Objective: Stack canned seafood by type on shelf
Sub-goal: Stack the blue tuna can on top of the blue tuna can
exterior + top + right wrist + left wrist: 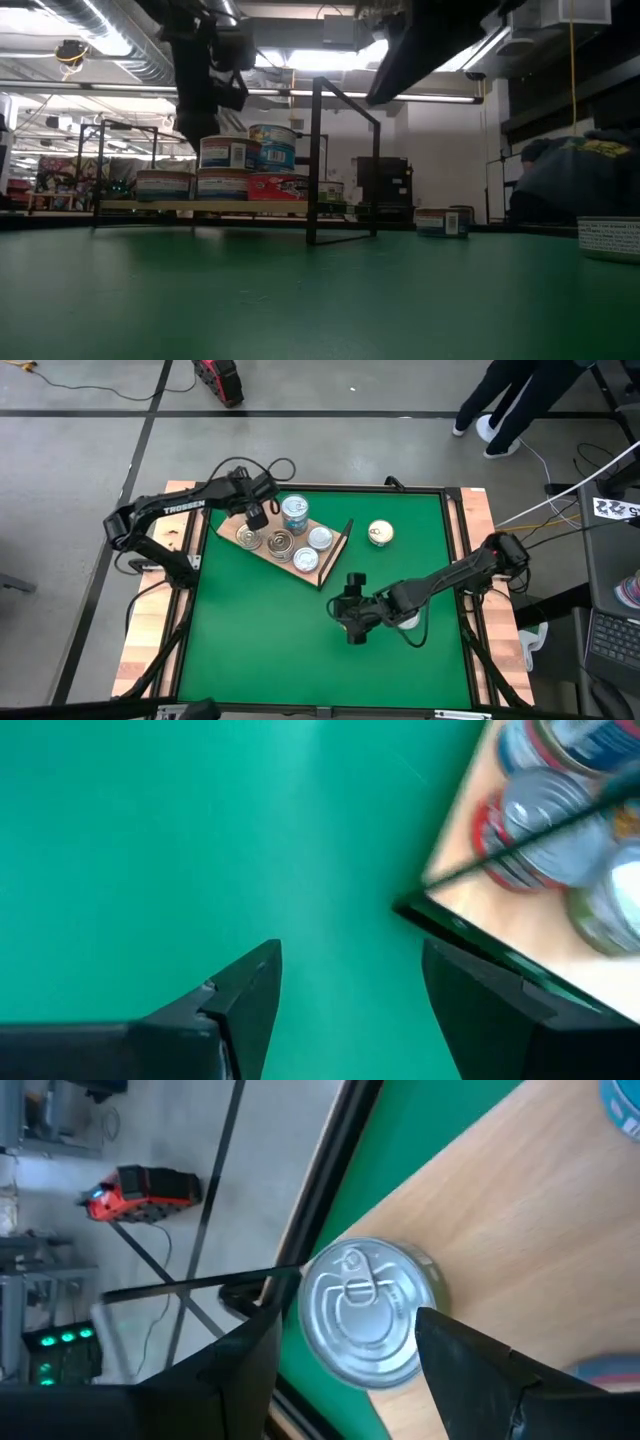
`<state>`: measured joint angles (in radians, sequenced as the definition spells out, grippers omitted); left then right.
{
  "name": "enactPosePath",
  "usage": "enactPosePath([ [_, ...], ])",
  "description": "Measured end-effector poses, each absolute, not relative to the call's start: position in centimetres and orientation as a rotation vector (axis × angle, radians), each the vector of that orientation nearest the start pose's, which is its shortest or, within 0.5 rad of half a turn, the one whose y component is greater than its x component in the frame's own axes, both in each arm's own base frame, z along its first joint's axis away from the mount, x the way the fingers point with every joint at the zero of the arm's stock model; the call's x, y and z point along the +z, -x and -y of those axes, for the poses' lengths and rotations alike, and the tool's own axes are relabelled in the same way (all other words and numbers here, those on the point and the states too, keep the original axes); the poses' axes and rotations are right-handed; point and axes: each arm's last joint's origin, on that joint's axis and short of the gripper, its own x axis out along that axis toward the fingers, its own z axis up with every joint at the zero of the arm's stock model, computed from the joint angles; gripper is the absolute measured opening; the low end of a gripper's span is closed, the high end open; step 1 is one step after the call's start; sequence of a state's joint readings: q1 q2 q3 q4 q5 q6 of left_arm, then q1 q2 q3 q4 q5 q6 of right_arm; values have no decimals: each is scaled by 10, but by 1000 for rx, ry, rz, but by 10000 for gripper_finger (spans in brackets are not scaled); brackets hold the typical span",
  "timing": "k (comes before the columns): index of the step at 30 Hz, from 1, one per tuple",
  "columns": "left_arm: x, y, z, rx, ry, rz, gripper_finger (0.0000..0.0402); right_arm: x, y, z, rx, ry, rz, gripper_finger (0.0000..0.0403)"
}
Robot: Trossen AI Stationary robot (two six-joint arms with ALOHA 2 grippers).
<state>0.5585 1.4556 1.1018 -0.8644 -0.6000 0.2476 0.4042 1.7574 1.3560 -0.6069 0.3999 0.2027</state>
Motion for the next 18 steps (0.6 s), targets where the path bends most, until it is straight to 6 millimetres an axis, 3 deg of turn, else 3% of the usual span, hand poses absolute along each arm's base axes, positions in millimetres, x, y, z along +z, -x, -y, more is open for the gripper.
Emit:
enactPosePath([
  [9, 292, -212, -132, 826, -240, -1331, 227, 277, -300, -105, -201, 312, -1054, 241],
  [13, 308, -208, -111, 819, -234, -1235, 227, 290, -281, -81, -321, 377, -1126, 241],
  [18, 322, -205, -81, 733, -202, -1103, 227, 295, -276, -44, -446, 335, -1200, 241],
])
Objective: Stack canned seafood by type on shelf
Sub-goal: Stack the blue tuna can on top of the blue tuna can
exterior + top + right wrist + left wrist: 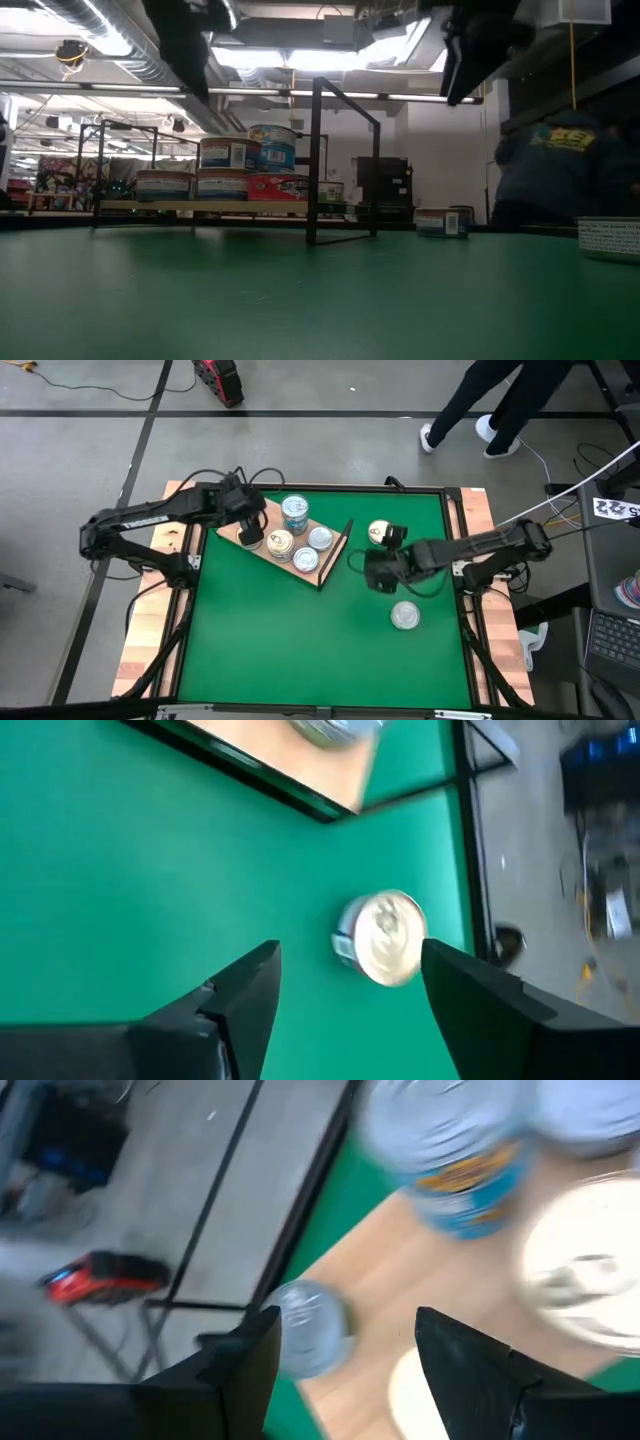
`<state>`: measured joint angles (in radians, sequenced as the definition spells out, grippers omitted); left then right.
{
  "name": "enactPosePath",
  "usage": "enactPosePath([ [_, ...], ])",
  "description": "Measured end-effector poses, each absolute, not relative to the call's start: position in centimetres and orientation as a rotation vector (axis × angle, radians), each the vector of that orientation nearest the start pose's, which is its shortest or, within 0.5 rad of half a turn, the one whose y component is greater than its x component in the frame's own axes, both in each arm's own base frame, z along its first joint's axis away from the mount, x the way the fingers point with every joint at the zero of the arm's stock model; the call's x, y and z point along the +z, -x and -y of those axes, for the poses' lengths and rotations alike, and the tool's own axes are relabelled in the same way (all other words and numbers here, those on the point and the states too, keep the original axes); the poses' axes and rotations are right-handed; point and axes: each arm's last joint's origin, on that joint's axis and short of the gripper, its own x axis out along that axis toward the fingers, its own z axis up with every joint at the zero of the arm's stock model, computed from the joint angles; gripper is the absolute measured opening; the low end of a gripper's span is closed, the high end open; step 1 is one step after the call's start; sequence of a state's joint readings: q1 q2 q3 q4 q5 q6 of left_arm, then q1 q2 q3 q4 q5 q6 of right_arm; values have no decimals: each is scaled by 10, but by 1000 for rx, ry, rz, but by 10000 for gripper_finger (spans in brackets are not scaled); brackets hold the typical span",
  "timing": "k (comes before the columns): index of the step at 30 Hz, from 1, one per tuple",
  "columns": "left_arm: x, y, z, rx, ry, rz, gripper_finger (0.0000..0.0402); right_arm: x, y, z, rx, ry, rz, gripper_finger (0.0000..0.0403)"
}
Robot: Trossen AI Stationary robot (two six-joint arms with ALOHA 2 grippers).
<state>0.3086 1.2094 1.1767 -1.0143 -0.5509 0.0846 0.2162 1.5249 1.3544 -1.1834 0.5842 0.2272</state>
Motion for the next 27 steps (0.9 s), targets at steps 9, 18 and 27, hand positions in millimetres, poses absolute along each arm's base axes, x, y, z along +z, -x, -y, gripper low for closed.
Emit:
enactPosePath([
  [9, 331, -207, -28, 534, -141, -969, 227, 244, -273, 38, -384, 212, -1389, 241],
  [18, 326, -210, 2, 454, -106, -935, 227, 218, -262, 91, -341, 74, -1367, 241],
  [27, 305, -208, 15, 447, -66, -966, 227, 199, -254, 111, -281, -17, -1304, 241],
])
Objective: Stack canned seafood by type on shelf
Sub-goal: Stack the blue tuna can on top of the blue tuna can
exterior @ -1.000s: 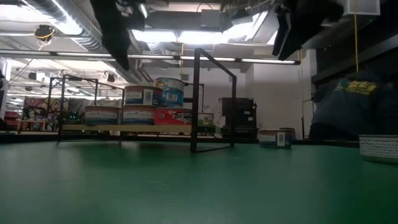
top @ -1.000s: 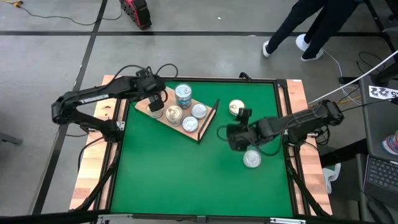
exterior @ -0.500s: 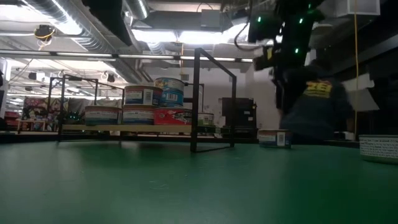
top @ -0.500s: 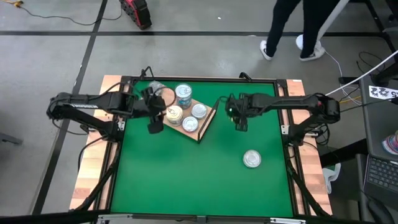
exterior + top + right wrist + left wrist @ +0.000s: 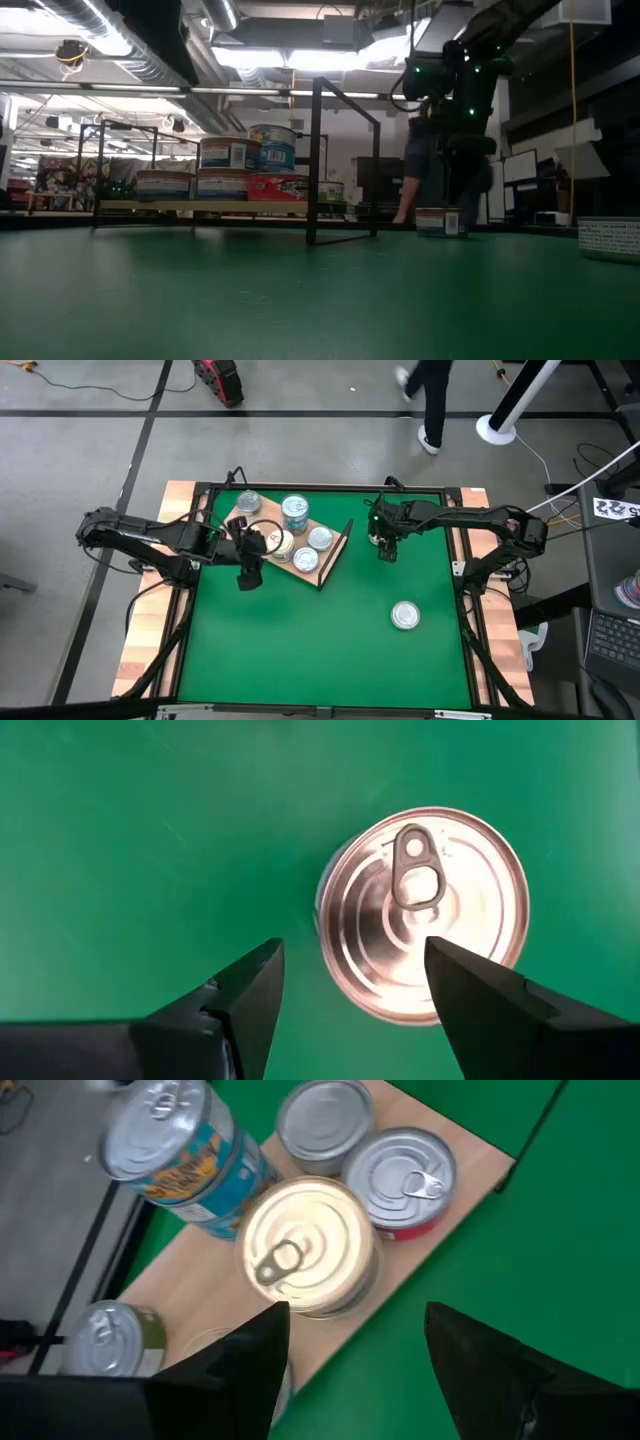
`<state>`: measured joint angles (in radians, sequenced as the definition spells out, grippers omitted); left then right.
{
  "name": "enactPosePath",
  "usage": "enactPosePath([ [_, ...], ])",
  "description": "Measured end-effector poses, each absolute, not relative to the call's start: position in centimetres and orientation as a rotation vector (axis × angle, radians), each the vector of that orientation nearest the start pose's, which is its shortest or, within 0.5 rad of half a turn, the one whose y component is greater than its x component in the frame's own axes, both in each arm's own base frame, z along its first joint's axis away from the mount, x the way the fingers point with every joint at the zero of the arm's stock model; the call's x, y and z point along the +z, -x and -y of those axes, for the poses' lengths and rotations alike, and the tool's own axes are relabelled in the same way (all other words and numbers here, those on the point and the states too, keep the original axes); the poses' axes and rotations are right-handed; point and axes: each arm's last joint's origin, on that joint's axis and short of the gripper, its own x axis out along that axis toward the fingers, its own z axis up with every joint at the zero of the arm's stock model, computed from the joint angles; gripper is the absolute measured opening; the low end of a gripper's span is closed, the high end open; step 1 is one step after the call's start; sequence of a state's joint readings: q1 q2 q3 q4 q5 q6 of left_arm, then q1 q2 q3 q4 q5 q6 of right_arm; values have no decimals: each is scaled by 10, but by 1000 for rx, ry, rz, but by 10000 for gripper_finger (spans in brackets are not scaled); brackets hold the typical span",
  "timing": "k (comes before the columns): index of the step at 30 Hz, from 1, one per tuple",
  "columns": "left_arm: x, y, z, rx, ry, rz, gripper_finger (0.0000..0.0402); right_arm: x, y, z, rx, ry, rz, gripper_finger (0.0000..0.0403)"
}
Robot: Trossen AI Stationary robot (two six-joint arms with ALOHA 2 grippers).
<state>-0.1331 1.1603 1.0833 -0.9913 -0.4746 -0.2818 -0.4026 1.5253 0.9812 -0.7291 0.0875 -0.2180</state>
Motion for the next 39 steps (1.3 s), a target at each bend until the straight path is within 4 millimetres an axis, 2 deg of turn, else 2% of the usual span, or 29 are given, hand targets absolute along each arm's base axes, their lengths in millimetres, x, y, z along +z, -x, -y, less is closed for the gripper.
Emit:
enactPosePath([
  [8, 294, -211, 23, 414, -71, -943, 227, 180, -248, 108, -270, 45, -1318, 241],
  [19, 297, -215, 24, 411, -52, -897, 227, 164, -243, 107, -303, 109, -1290, 231],
  [23, 297, -215, 24, 414, -45, -895, 227, 164, -243, 108, -306, 109, -1284, 192],
  [33, 297, -215, 24, 423, -26, -891, 227, 164, -244, 107, -293, 101, -1278, 66],
  [39, 297, -215, 24, 423, -26, -891, 227, 163, -244, 107, -282, 89, -1275, 9],
])
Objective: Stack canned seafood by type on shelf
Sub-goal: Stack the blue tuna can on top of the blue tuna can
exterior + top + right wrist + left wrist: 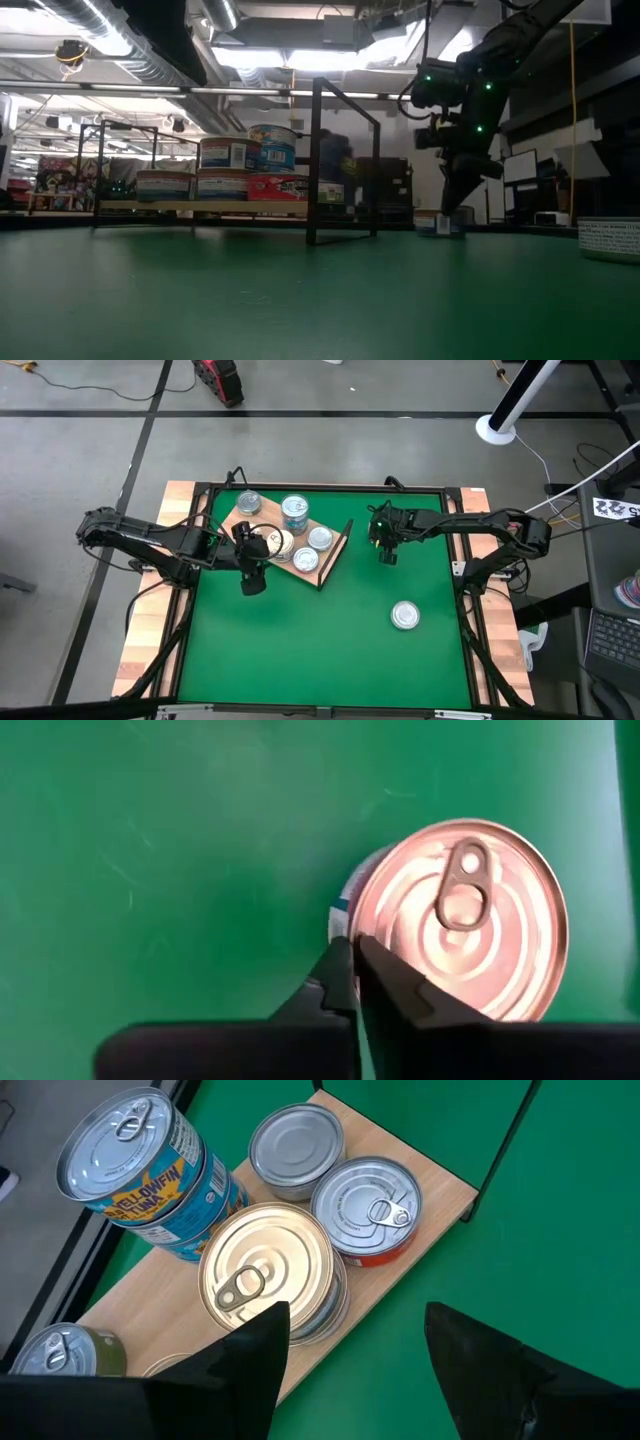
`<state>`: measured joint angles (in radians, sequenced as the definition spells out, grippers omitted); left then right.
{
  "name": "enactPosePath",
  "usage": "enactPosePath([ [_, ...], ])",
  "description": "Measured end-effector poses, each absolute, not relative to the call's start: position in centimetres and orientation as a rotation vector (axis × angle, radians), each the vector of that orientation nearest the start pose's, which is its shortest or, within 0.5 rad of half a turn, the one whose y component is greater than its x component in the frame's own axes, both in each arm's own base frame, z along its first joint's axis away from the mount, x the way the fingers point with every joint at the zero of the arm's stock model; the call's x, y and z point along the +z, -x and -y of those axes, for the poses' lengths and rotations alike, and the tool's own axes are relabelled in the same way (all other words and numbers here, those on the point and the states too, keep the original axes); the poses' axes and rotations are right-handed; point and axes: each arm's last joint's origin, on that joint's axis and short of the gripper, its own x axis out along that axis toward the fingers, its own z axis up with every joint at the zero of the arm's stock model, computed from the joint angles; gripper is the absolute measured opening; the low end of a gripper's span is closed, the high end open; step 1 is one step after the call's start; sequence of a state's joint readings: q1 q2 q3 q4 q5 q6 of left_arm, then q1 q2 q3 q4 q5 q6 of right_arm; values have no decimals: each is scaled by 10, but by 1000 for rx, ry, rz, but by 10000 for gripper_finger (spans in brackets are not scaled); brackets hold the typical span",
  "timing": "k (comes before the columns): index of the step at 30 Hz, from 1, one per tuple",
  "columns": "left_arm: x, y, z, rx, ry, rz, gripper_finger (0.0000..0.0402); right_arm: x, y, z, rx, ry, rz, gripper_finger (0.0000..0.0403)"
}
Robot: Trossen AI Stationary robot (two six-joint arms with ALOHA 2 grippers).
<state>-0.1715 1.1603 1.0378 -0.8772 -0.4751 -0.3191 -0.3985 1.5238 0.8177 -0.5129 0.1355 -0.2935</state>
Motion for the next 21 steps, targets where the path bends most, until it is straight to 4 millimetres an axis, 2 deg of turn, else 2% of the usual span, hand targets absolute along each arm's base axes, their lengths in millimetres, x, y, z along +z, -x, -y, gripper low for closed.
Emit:
enactPosePath([
  [8, 297, -215, 24, 423, -26, -890, 227, 164, -244, 107, -293, 68, -1274, 2],
  [13, 297, -216, 24, 422, -21, -877, 227, 170, -248, 108, -308, 28, -1257, 2],
  [21, 301, -221, 25, 406, -22, -823, 227, 180, -255, 107, -239, -109, -1204, 1],
])
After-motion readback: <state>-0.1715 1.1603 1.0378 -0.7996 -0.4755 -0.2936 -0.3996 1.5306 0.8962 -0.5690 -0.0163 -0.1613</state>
